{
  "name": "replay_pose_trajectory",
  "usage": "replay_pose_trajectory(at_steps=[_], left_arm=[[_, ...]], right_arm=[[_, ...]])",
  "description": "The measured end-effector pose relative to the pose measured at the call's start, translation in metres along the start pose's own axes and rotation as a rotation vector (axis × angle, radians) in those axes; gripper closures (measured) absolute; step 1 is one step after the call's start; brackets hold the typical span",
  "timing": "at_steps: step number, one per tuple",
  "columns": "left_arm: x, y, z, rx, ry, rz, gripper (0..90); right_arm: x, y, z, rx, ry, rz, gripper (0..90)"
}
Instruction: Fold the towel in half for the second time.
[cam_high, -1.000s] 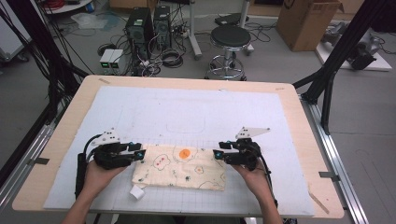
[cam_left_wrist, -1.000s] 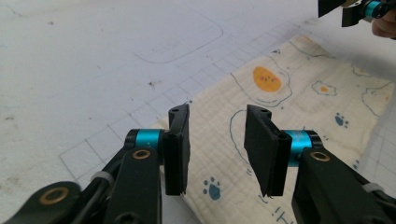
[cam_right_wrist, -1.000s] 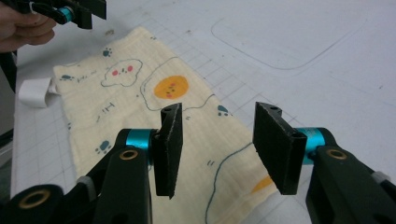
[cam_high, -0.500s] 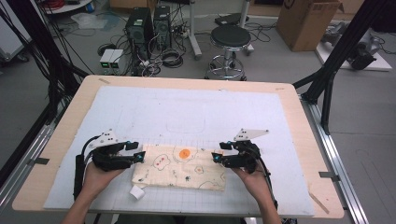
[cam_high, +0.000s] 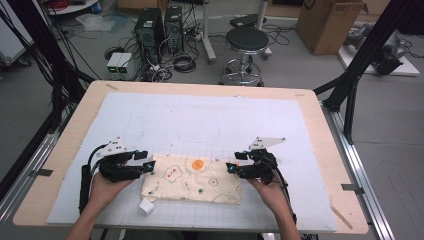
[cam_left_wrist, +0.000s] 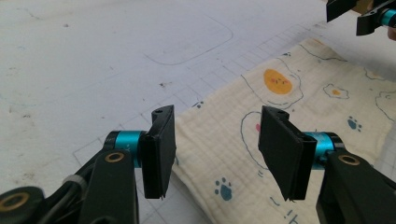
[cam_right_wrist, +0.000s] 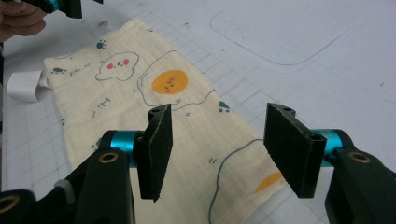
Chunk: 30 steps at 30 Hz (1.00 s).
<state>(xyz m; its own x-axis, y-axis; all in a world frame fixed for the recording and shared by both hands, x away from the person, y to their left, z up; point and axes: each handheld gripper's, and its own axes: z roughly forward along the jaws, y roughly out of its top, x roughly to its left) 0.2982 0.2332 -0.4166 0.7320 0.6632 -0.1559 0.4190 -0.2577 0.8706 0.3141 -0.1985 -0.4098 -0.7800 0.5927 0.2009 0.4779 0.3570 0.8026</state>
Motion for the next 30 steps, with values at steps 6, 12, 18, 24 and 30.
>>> replay_pose_trajectory(at_steps=[6,12,18,24,30], left_arm=[[0.004,-0.001,0.003,0.001,0.042,-0.008,46.6],[0.013,-0.002,0.009,0.002,0.079,-0.034,46.9],[0.021,-0.004,0.014,0.008,0.111,-0.081,47.1],[0.022,-0.006,0.019,0.030,0.113,-0.081,47.0],[0.023,-0.007,0.020,0.038,0.105,-0.108,46.3]], right_arm=[[-0.004,0.001,0.003,0.016,-0.028,-0.005,43.1],[-0.012,0.001,0.007,0.030,-0.069,0.011,45.4],[-0.020,-0.001,0.010,0.047,-0.086,0.038,46.4],[-0.022,-0.003,0.012,0.065,-0.100,0.052,46.4],[-0.025,-0.005,0.013,0.082,-0.106,0.084,48.0]])
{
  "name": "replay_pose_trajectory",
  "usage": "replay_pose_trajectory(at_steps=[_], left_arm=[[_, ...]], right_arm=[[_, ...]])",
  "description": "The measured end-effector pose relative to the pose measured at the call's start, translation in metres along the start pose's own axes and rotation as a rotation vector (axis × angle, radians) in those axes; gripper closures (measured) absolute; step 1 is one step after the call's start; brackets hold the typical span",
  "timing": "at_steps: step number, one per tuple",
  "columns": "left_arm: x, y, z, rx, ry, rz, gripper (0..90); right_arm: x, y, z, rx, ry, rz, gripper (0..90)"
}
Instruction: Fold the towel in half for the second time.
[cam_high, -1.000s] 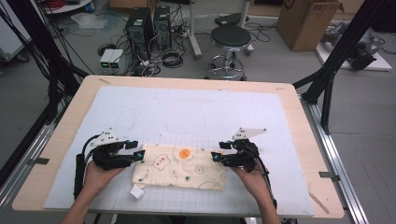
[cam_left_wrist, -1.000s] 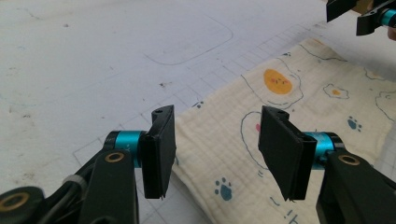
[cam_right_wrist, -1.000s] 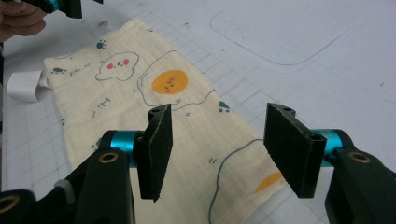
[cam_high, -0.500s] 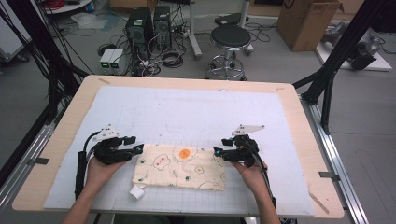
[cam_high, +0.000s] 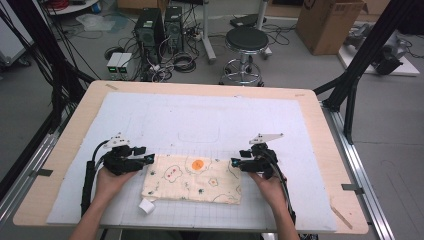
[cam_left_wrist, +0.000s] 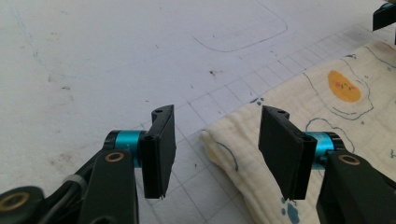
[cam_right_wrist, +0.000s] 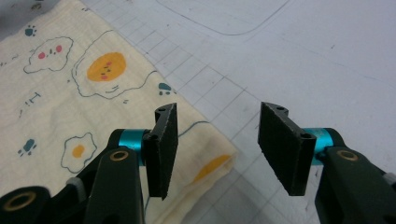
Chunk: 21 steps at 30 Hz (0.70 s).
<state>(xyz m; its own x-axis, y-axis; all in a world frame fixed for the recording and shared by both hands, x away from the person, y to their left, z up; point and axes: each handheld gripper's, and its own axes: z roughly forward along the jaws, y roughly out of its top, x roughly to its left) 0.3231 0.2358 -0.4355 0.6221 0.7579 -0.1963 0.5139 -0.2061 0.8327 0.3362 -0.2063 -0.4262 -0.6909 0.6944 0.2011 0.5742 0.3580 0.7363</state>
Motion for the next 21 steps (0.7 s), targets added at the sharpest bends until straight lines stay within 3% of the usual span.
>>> replay_pose_trajectory(at_steps=[4,6,9,17,21], left_arm=[[0.000,-0.001,0.003,0.009,0.001,-0.002,46.5],[0.000,-0.001,0.004,0.015,0.032,-0.007,48.1],[0.003,-0.002,0.006,0.007,0.040,-0.039,49.3],[0.003,-0.004,0.012,0.048,0.026,-0.038,50.6],[0.005,-0.004,0.015,0.044,0.014,-0.062,51.1]], right_arm=[[-0.003,-0.001,0.001,0.006,0.002,0.009,50.9],[-0.004,-0.002,0.002,0.011,-0.006,0.015,51.2],[-0.006,-0.003,0.004,0.024,-0.011,0.027,53.4],[-0.008,-0.004,0.007,0.045,0.003,0.053,55.8],[-0.008,-0.005,0.011,0.063,0.010,0.051,58.4]])
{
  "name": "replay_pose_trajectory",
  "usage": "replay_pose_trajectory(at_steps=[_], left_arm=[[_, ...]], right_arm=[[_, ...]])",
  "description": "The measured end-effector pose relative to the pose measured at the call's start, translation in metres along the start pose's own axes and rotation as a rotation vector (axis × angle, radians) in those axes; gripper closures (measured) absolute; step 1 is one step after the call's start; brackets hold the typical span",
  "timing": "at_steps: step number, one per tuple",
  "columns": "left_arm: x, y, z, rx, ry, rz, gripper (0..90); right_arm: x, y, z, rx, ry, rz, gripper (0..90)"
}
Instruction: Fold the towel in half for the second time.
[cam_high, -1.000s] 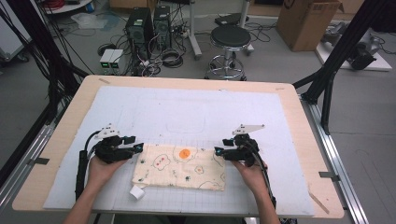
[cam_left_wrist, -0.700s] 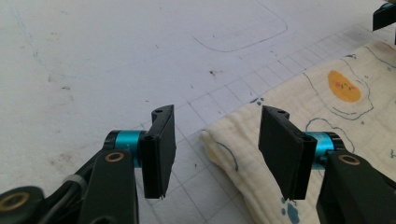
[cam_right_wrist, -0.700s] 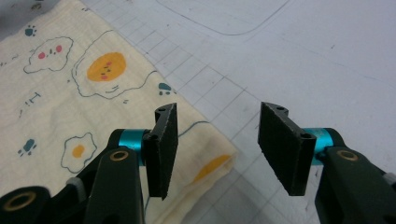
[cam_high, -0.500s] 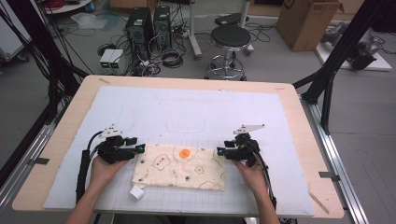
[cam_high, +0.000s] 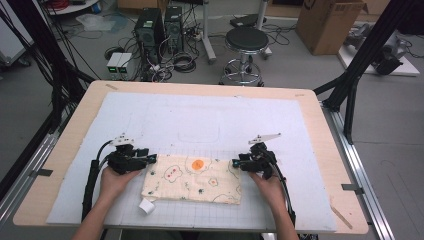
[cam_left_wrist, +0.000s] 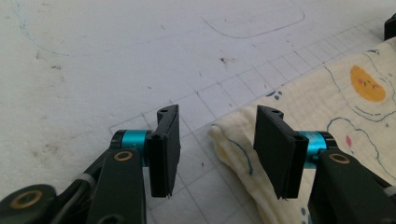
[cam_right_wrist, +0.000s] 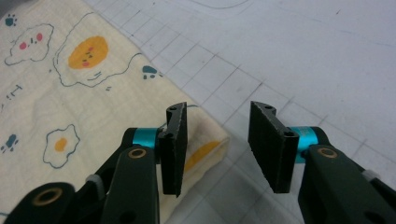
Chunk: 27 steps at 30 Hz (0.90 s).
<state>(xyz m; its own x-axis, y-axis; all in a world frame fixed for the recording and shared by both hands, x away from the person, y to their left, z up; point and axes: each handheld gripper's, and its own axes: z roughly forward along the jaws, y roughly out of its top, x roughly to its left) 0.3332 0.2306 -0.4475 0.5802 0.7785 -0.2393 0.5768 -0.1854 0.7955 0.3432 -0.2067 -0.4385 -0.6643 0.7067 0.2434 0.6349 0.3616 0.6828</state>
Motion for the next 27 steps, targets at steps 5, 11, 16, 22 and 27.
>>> replay_pose_trajectory(at_steps=[5,11,16,22,27], left_arm=[[0.000,0.000,0.004,0.024,-0.028,0.007,54.7],[-0.009,0.005,0.008,0.065,-0.025,0.063,66.0],[-0.009,0.005,0.008,0.082,-0.027,0.067,79.9],[-0.008,0.007,0.004,0.078,-0.027,0.061,84.4],[-0.003,0.013,0.002,0.069,-0.029,0.028,84.7]], right_arm=[[0.001,0.000,0.002,0.010,0.012,-0.010,63.3],[0.003,0.000,0.002,0.023,0.025,-0.017,70.2],[0.005,0.000,0.003,0.035,0.031,-0.030,77.4],[0.004,0.002,0.003,0.049,0.050,-0.046,84.8],[0.003,0.009,-0.001,0.040,0.058,-0.051,85.1]])
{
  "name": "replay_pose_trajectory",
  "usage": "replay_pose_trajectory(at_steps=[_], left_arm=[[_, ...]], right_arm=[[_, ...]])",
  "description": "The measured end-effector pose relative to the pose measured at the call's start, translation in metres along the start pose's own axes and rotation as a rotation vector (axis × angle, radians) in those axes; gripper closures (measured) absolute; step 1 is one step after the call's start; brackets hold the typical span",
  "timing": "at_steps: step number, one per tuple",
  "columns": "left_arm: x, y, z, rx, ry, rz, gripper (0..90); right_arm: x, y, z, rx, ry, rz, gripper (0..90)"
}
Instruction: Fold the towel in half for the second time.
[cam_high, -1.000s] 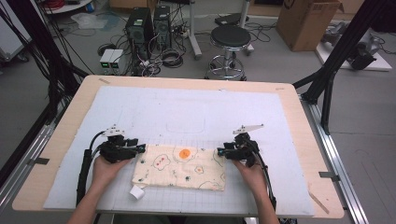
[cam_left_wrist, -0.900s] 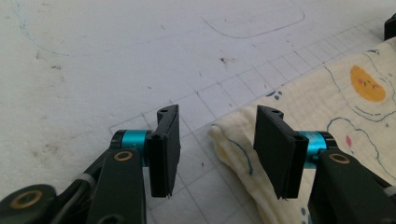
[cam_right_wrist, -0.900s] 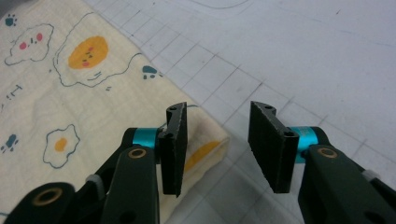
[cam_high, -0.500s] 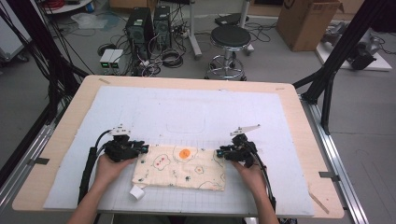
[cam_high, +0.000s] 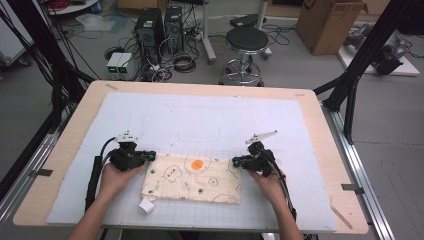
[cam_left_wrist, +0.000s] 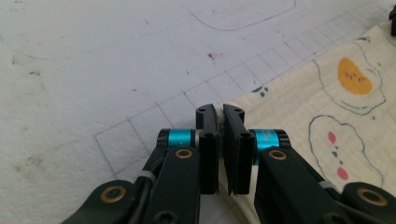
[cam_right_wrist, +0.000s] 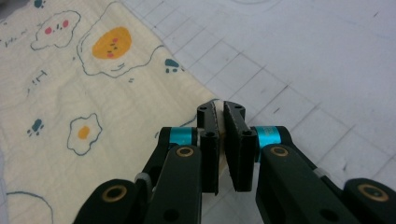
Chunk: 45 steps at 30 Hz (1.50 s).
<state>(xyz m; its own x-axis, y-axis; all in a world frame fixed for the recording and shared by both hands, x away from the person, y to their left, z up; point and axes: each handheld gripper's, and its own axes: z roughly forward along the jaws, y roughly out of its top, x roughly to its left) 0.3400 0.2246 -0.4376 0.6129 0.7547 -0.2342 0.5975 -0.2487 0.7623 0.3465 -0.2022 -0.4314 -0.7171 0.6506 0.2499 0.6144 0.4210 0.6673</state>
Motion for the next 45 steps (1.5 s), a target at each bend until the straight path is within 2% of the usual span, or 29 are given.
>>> replay_pose_trajectory(at_steps=[3,7,9,11,14,17,21,24,26,29,32,36,41,45], left_arm=[[0.000,0.006,0.002,0.009,0.007,0.005,84.8],[0.002,0.017,0.003,-0.031,0.017,-0.007,84.9],[0.005,0.023,0.005,-0.023,0.024,-0.008,84.9],[0.006,0.028,0.008,-0.043,0.020,-0.027,84.9],[0.009,0.039,0.013,-0.029,0.028,-0.018,85.0],[0.015,0.049,0.016,-0.043,0.012,-0.042,84.9],[0.023,0.058,0.019,-0.057,0.014,-0.073,85.0],[0.031,0.058,0.021,-0.068,0.025,-0.102,85.0],[0.036,0.057,0.024,-0.069,0.030,-0.118,85.0],[0.038,0.055,0.031,-0.072,0.033,-0.149,84.9],[0.037,0.054,0.036,-0.069,0.044,-0.149,84.9],[0.040,0.052,0.036,-0.069,0.037,-0.151,84.9],[0.040,0.053,0.032,-0.085,0.033,-0.150,84.9],[0.037,0.054,0.028,-0.082,0.035,-0.125,84.8]], right_arm=[[-0.003,0.005,-0.001,-0.007,-0.001,0.009,85.2],[-0.012,0.014,-0.001,-0.018,-0.021,0.026,85.2],[-0.017,0.020,-0.003,-0.029,-0.025,0.039,85.2],[-0.024,0.027,-0.004,-0.032,-0.035,0.046,85.2],[-0.033,0.037,-0.002,-0.022,-0.045,0.071,85.1],[-0.043,0.044,0.001,-0.010,-0.061,0.083,85.2],[-0.051,0.054,0.002,-0.015,-0.068,0.105,85.2],[-0.055,0.064,0.002,-0.035,-0.071,0.113,85.2],[-0.060,0.066,0.002,-0.064,-0.048,0.139,85.2],[-0.065,0.066,0.011,-0.036,-0.062,0.156,85.2],[-0.068,0.061,0.019,-0.009,-0.066,0.181,85.2],[-0.072,0.058,0.018,-0.033,-0.039,0.210,85.2],[-0.068,0.061,0.014,-0.064,-0.039,0.165,85.2],[-0.064,0.060,0.011,-0.069,-0.032,0.164,85.2]])
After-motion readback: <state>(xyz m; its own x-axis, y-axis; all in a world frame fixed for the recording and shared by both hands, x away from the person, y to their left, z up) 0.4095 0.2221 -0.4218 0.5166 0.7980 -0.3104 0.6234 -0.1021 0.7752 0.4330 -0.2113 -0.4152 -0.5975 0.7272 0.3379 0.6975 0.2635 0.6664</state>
